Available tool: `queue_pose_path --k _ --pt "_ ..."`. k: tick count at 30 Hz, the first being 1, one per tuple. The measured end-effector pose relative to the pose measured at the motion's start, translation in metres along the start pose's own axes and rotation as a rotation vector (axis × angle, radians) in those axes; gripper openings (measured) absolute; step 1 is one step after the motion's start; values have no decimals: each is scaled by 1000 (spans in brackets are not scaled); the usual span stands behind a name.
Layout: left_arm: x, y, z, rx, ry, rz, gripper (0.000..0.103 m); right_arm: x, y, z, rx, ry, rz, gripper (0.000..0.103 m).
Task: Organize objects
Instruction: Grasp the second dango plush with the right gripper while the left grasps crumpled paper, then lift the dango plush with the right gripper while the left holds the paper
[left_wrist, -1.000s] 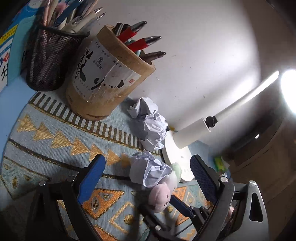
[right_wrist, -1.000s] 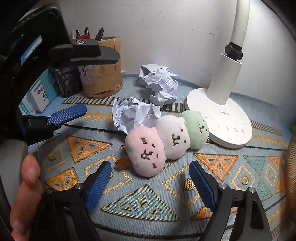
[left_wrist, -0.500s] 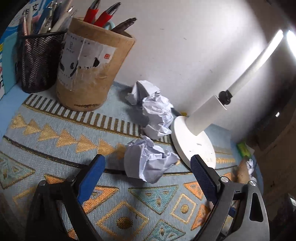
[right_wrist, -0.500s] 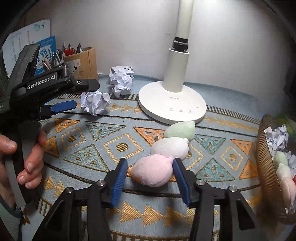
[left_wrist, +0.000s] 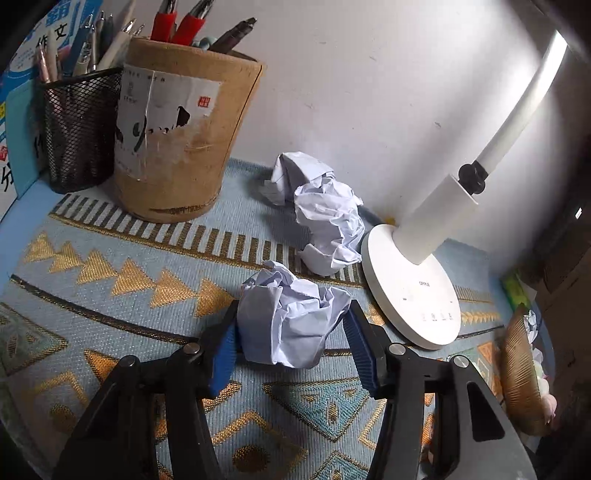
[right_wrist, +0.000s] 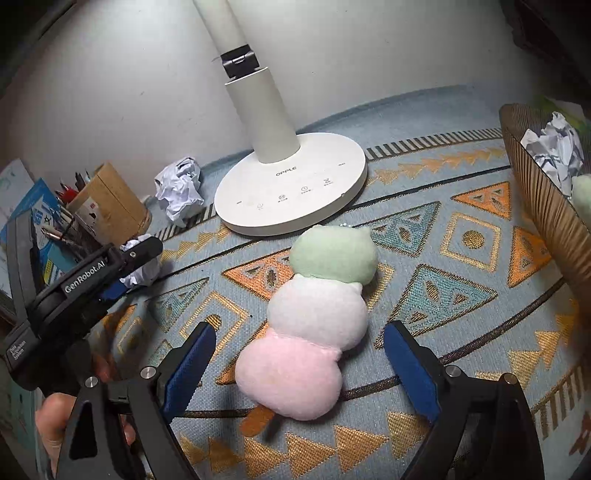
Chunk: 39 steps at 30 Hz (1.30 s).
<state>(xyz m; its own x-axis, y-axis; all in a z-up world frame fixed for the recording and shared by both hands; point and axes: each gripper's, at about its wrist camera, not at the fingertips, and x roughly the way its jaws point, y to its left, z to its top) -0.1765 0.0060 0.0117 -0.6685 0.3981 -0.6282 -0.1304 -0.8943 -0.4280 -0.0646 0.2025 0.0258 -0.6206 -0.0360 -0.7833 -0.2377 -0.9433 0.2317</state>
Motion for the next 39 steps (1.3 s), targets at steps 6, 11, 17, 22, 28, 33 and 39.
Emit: queue_pose_path --k 6,11,17,22,28,33,39 --pt "-48 -26 -14 78 -60 -165 51 -5 21 -7 -111 -22 -87 59" --pt "-92 -42 -54 77 -6 -198 51 -73 15 -31 -273 -105 34 60" --pt "-130 -39 -128 13 -45 -283 51 -98 -22 -69 -346 -94 38 60" --pt "-137 -52 -137 83 -61 -221 53 -77 -43 -74 -281 -28 50 61" --pt "-121 -57 -138 108 50 -251 53 -70 -40 -77 -301 21 56 65" --pt "-124 -53 -137 90 32 -245 53 -69 -41 -76 -291 33 63 69" --pt "-128 -29 -132 -32 -14 -239 53 -70 -51 -73 -234 37 97 71"
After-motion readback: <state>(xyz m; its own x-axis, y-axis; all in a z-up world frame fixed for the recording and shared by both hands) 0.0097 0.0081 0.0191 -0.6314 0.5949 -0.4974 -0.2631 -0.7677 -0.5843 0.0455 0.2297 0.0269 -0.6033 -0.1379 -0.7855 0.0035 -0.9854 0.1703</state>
